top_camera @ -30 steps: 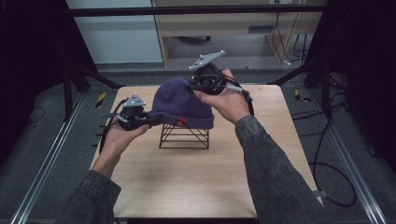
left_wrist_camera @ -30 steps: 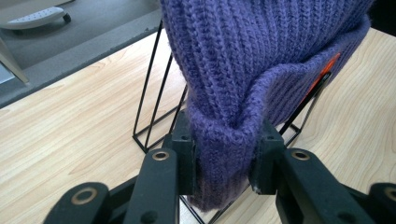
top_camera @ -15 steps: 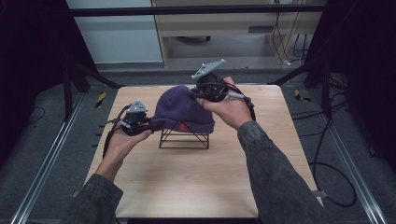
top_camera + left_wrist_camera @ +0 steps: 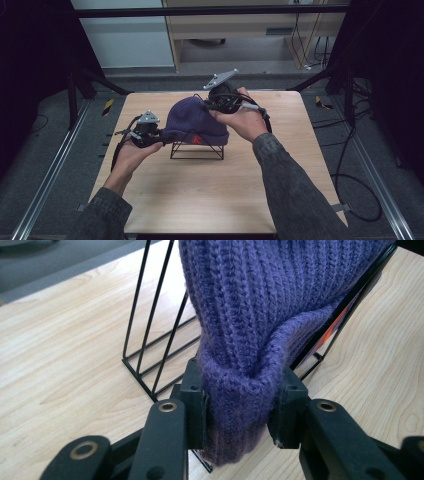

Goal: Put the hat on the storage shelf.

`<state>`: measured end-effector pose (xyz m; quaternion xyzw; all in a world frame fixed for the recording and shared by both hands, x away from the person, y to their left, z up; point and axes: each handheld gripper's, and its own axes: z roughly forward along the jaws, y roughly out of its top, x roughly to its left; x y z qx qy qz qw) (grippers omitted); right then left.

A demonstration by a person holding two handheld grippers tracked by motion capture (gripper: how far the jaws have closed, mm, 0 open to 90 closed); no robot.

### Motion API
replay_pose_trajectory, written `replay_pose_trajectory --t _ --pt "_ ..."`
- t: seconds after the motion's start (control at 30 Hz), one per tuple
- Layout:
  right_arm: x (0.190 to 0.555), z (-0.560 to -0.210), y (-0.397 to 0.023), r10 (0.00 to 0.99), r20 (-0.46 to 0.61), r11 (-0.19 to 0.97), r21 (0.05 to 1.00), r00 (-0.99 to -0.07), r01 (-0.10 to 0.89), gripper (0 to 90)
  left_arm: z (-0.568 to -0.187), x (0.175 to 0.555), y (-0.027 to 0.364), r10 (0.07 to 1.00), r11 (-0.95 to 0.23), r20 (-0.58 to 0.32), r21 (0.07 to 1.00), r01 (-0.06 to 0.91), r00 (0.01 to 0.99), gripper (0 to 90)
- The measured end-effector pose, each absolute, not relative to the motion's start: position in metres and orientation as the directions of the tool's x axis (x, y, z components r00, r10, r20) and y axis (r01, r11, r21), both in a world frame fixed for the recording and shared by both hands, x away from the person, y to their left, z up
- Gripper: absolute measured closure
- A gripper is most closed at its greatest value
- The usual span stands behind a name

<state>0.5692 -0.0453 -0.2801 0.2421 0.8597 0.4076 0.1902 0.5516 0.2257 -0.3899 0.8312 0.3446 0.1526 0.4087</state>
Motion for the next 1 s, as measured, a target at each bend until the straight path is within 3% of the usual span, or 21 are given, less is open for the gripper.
replay_pose_trajectory --t 0.63,1.0 --pt "0.570 -0.310 -0.037 0.562 -0.108 0.586 0.751 -0.820 0.304 80.3 -0.418 0.552 0.235 0.705 -0.392 -0.106 0.765 0.510 0.702 56.4" --pt "0.570 -0.321 -0.037 0.562 -0.091 0.594 0.736 -0.822 0.324 79.8 -0.425 0.550 0.239 0.713 -0.395 -0.108 0.755 0.524 0.693 62.4"
